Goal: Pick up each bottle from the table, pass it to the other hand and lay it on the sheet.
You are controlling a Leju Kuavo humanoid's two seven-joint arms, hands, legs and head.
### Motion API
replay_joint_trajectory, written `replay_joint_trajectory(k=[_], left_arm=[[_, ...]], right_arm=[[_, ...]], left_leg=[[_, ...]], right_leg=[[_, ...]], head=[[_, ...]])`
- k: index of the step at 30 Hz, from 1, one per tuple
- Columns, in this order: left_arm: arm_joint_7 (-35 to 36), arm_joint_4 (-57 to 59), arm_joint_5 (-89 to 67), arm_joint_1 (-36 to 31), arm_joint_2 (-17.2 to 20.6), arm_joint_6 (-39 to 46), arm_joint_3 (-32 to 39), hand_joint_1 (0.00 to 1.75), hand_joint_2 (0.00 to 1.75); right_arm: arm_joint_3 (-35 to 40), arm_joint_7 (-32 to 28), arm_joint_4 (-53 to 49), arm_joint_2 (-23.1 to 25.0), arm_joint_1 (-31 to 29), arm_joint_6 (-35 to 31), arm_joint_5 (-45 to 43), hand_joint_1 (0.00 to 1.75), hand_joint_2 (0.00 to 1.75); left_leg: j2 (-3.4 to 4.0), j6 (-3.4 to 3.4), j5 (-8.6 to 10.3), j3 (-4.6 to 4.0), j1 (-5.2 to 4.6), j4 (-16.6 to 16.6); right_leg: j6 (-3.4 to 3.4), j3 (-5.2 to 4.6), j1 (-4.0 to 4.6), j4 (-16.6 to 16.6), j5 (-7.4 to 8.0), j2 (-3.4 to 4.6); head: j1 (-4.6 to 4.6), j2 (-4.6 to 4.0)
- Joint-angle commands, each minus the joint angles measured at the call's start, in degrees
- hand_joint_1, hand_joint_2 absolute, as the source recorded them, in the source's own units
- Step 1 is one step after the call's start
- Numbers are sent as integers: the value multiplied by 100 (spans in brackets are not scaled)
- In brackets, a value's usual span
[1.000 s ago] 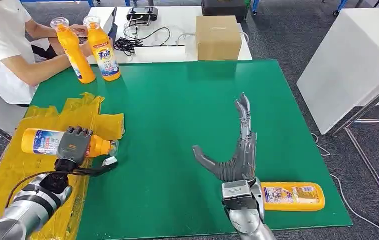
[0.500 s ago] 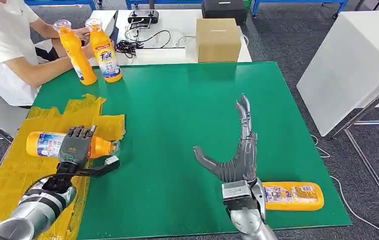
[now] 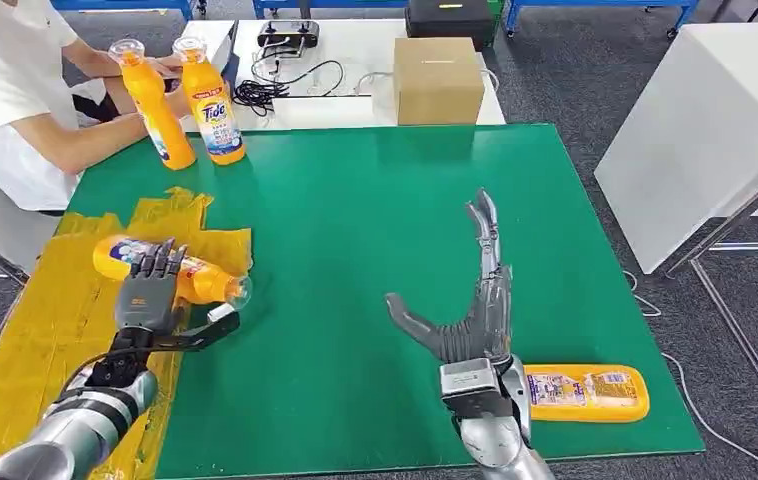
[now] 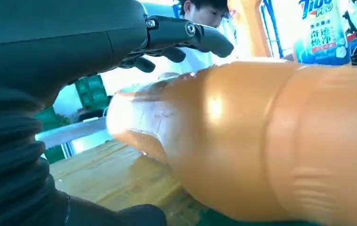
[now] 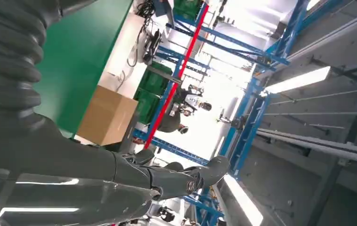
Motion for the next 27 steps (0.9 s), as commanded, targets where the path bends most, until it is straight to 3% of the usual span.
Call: replay_joint_trajectory(k=[1,4,16,21,24,26,27], left_arm=[[-254,7,111,297,-337,-74,528,0,175],[-541,-228,184,430,-487,-74,792,0,175],[-541,-228,184,430,-487,-74,792,0,175],[-1876,-1874,510,1065,-935,-74,1679,0,175],[-3373,-3270,1480,1564,-1599,-74,2351,0,175],[-3581,-3831,2110,1828,-1684,-74,2018,0,175],[-3491,-4341,2740,2051,-1484,-78,1469,0,175]], right_arm=[[-36,55,270,-111,-145,6,28,0,175],[-74,87,267,-95,-135,12,52,0,175],[-74,87,267,-95,-135,12,52,0,175],[-132,74,172,-133,-45,-53,124,0,175],[-87,411,10,-386,15,-180,900,0,175],[-75,749,-14,-595,-7,-141,1538,0,175],[-54,999,-30,-728,-31,-43,1924,0,175]], left_leg=[[11,-4,0,11,1,-9],[7,-2,1,9,0,-7],[13,-6,1,7,4,-8],[6,-2,0,4,0,-7],[-8,1,0,-9,1,0],[-9,2,-8,-12,6,8],[-4,2,-2,-30,2,7]], right_leg=[[0,10,1,-11,3,8],[1,7,0,-9,2,4],[-1,5,5,-12,5,9],[2,3,0,-9,2,3],[5,-6,1,-8,0,-12],[9,-4,6,-13,-5,-16],[5,-29,0,-6,-1,-8]], head=[[0,0],[0,0],[2,0],[0,0],[2,0],[0,0],[2,0]])
